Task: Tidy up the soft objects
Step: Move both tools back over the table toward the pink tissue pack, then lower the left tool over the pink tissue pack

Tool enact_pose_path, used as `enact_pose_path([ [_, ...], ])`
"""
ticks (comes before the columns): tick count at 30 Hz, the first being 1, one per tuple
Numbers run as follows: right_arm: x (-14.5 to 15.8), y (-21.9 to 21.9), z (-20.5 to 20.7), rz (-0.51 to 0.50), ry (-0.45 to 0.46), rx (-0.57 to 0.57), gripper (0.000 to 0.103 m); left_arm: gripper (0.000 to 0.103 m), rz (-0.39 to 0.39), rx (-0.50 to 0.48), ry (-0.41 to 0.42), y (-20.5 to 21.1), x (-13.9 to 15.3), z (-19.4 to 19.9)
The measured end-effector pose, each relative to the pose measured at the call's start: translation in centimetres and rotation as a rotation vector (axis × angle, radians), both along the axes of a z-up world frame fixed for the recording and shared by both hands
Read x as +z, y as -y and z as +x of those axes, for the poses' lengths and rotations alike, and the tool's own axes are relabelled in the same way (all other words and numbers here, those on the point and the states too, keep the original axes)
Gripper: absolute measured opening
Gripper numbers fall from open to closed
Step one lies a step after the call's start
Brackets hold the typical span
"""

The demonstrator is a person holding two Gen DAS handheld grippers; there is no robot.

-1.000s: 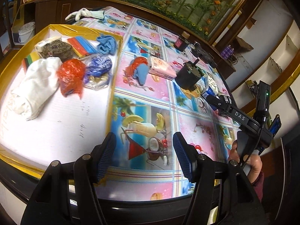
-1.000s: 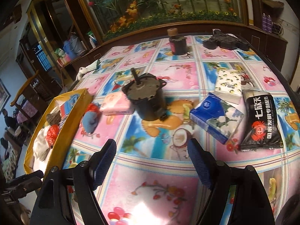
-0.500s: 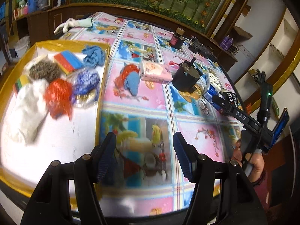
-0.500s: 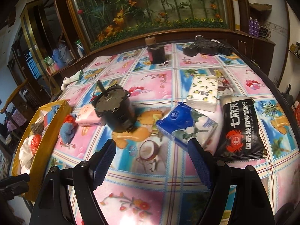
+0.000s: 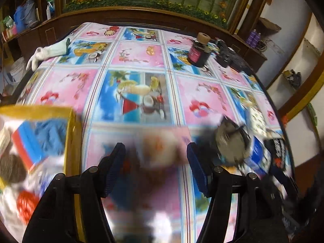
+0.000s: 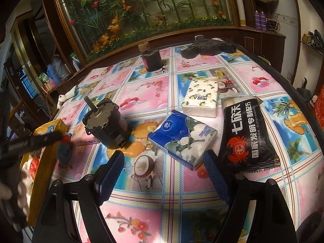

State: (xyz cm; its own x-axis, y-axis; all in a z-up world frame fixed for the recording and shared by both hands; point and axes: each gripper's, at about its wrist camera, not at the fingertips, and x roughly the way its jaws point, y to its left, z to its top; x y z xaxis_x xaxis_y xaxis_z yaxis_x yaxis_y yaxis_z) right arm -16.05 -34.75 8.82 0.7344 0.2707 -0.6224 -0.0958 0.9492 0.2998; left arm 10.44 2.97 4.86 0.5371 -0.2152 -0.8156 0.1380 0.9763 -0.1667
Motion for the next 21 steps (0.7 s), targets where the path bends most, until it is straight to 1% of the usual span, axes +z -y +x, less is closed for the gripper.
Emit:
enact_pose_path([
  [3,0.0,-0.1,0.1,-0.020,0.008,-0.007,0.081,0.062,0.130,-0.004,-0.040,1.6,-1.7,2.9],
  [4,0.1,-0.2,0.1,-0.029,0.013,-0.009,0.081,0.062,0.153,0.002,-0.052,1.7,-2.2,3.4],
  [5,0.1,-0.2,0.0,-0.036,0.019,-0.010,0.081,0.062,0.148,0.003,-0.043,1.8,-2.2,3.7],
  [6,0.1,-0.2,0.0,-0.044,0.025,-0.013,0.081,0.062,0.165,-0.001,-0.050,1.9,-2.1,3.9],
  [9,0.2,-0.3,-0.1,-0.056,0.035,-0.020,0.081,0.062,0.203,-0.018,-0.081,1.8,-1.9,3.4],
  [14,0.1,-0.1,0.0,-0.051,0.028,-0.024,0.081,0.062,0.200,-0.049,-0.140,1.6,-2.0,1.5],
  [21,0.2,0.4,-0.3,-0.051,0.038,-0.049,0.081,0.062,0.197,-0.096,-0.165,2.1,-2.0,-2.5],
])
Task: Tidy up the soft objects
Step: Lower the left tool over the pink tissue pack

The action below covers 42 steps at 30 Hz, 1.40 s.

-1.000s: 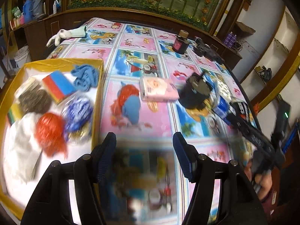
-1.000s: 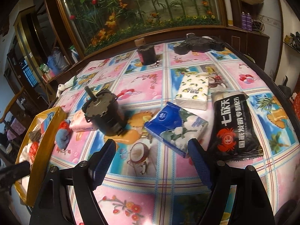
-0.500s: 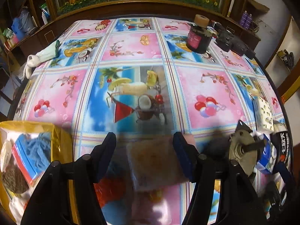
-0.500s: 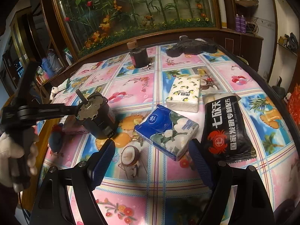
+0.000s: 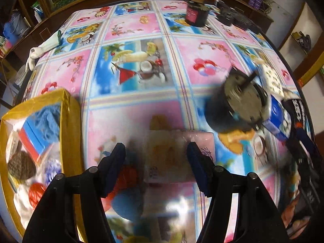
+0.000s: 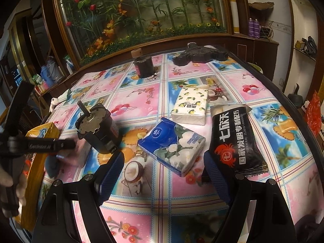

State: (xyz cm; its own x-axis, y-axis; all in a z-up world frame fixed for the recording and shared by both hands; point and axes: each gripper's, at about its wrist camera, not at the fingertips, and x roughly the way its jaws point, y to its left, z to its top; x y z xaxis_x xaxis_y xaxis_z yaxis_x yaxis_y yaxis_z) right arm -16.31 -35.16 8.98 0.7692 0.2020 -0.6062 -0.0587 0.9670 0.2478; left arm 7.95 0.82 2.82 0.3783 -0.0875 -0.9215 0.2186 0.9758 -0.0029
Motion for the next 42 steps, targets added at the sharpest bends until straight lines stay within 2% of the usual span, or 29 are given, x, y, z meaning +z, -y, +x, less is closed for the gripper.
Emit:
enact_pose_path([
  [6,-0.1,0.5,0.0,0.010,-0.004,-0.020,0.081,0.062,-0.019,-0.082,-0.024,1.3,0.0,-4.5],
  [10,-0.1,0.5,0.0,0.007,-0.008,-0.021,0.081,0.062,-0.080,-0.157,-0.063,2.3,0.2,-7.7],
  [17,-0.2,0.6,0.0,0.008,-0.014,-0.025,0.082,0.062,-0.215,-0.205,0.026,1.6,3.3,-11.9],
  [23,-0.3,0.7,0.0,0.011,-0.018,-0.027,0.082,0.062,-0.224,-0.225,0.098,0.7,3.7,-12.7],
  [42,-0.5,0.5,0.2,0.004,-0.028,-0.028,0.082,0.062,-0.302,-0.165,0.075,0.5,1.9,-12.4],
])
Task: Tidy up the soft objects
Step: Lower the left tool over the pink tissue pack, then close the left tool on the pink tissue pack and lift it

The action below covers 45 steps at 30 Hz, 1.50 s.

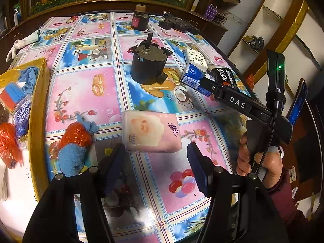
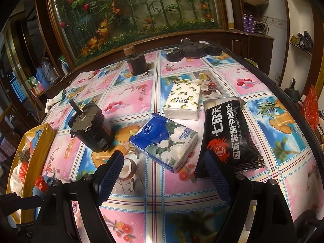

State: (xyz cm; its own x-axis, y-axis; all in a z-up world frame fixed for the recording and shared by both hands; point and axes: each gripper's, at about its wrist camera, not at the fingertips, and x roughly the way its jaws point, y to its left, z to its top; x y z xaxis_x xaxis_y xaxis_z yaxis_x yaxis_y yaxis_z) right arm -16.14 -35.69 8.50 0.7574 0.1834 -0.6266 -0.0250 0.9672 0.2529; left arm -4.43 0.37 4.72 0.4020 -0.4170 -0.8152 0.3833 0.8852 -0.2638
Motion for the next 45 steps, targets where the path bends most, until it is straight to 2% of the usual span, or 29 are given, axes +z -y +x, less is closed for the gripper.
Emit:
enact_pose_path([
  [17,0.3,0.3,-0.6,0.009,0.028,-0.018,0.083,0.062,-0.038,0.072,0.029,-0.8,0.1,0.1],
  [45,0.2,0.9,-0.6,0.029,0.020,-0.036,0.083,0.062,-0.075,0.120,0.038,-1.7,-0.5,-0.2],
])
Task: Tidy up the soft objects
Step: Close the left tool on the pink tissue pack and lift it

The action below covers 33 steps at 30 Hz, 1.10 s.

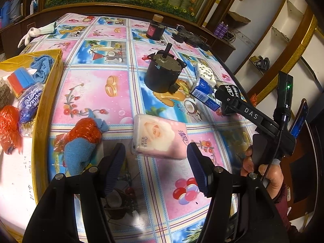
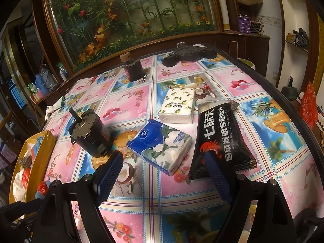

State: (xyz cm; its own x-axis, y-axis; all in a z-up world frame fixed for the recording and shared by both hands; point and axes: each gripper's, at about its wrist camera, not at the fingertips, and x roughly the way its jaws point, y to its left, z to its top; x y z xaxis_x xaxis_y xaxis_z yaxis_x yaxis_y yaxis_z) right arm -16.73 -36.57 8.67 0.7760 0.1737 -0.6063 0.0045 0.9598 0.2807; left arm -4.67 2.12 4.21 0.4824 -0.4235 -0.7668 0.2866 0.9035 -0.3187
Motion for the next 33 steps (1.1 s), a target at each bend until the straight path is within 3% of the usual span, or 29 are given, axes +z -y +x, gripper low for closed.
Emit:
enact_pose_path([
  [6,0.0,-0.2,0.0,-0.004,-0.005,-0.003,0.083,0.067,-0.031,-0.026,0.027,1.2,0.3,0.5],
  [10,-0.1,-0.3,0.2,-0.010,-0.012,-0.006,0.083,0.069,0.036,-0.032,0.027,2.7,-0.3,1.6],
  [14,0.0,-0.4,0.2,-0.016,-0.007,-0.009,0.083,0.069,0.086,-0.056,-0.046,3.8,-1.6,1.8],
  [18,-0.1,-0.5,0.3,-0.011,-0.010,-0.004,0.083,0.069,-0.060,-0.160,-0.207,4.1,-2.5,0.7],
  [20,-0.1,-0.4,0.2,-0.010,-0.009,-0.003,0.083,0.069,-0.114,-0.221,-0.233,4.3,-2.3,-0.2],
  [23,-0.1,-0.3,0.1,-0.003,-0.008,-0.006,0.083,0.069,-0.054,-0.264,-0.128,4.6,-0.5,-1.8],
  [26,-0.1,-0.2,0.1,0.004,-0.011,-0.012,0.083,0.069,0.042,-0.225,-0.022,4.6,0.7,-2.1],
  [30,0.1,0.1,-0.1,0.011,-0.003,-0.027,0.083,0.069,-0.011,-0.103,-0.044,3.3,0.1,-0.3],
  [33,0.1,0.5,-0.2,0.028,0.000,-0.043,0.083,0.069,0.017,-0.087,0.000,4.0,-0.4,0.6],
])
